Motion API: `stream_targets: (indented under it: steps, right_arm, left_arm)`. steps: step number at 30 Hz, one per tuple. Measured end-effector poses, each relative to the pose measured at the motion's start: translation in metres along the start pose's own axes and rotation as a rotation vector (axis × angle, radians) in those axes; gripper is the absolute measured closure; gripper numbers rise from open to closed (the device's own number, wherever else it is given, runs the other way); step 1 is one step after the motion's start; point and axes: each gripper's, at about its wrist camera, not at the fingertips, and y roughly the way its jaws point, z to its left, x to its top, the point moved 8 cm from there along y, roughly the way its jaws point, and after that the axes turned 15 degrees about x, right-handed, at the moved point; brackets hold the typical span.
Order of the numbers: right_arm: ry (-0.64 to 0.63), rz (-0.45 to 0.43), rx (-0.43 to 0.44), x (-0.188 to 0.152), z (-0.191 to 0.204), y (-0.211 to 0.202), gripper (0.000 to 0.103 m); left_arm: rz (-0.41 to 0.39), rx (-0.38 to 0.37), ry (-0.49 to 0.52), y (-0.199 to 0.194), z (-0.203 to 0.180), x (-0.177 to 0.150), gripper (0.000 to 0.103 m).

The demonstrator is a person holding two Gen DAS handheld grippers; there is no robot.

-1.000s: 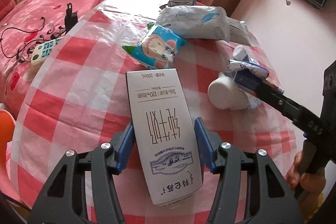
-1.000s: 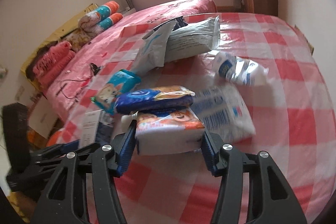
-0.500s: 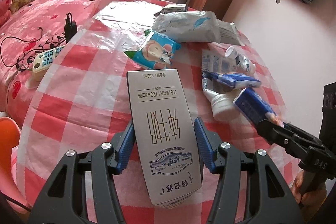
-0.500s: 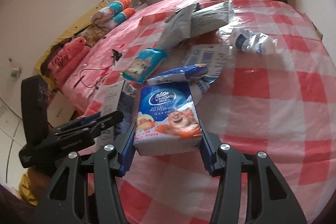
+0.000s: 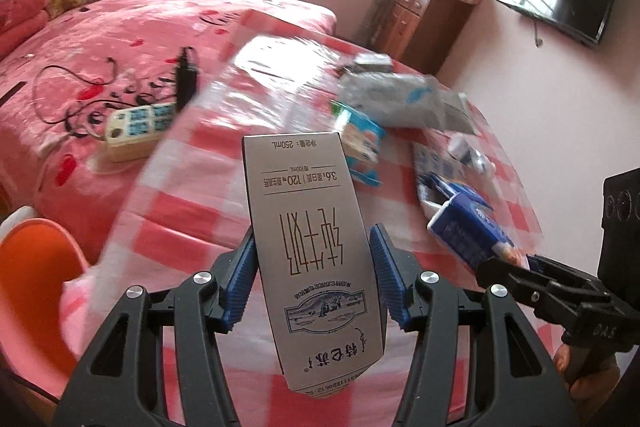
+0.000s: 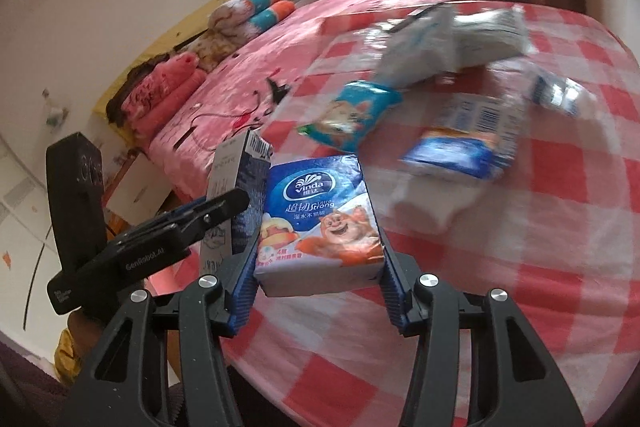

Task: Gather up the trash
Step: 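Carry carton and tissue pack to the orange bucket and open both tools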

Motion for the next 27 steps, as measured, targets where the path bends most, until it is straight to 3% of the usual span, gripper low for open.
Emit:
stream_targets:
  steps: [5, 11, 16, 22, 24, 26, 27]
  right_arm:
    - [-0.052, 0.061, 0.074, 0.013, 0.033, 0.041, 0.049]
    - [-0.144, 0.169, 0.173, 0.020, 0.085, 0.104, 0.049]
    - [-0.226, 0.267, 0.242, 0.011, 0.129, 0.160, 0.049]
    - [-0.303, 0.381, 0.305, -0.012, 0.169, 0.223, 0.048]
    - [-0.307, 0.418, 0.313, -0.020, 0.174, 0.245, 0.042]
    - [-0.291, 0.428, 0.309, -0.023, 0.172, 0.253, 0.032]
    - [-0.262, 0.423, 0.309, -0.023, 0.168, 0.255, 0.030]
  left_arm:
    - [-0.046, 0.070, -0.072, -0.012, 0.050, 0.010, 0.046]
    - [-0.082, 0.204, -0.204, -0.029, 0.140, 0.015, 0.046]
    - [-0.053, 0.314, -0.303, -0.027, 0.211, -0.001, 0.046]
    - [0.000, 0.405, -0.399, -0.012, 0.272, -0.034, 0.046]
    - [0.022, 0.428, -0.423, -0.005, 0.288, -0.046, 0.039]
    - [0.026, 0.454, -0.446, -0.002, 0.302, -0.056, 0.020]
    - [0.019, 0.460, -0.449, -0.002, 0.305, -0.059, 0.020]
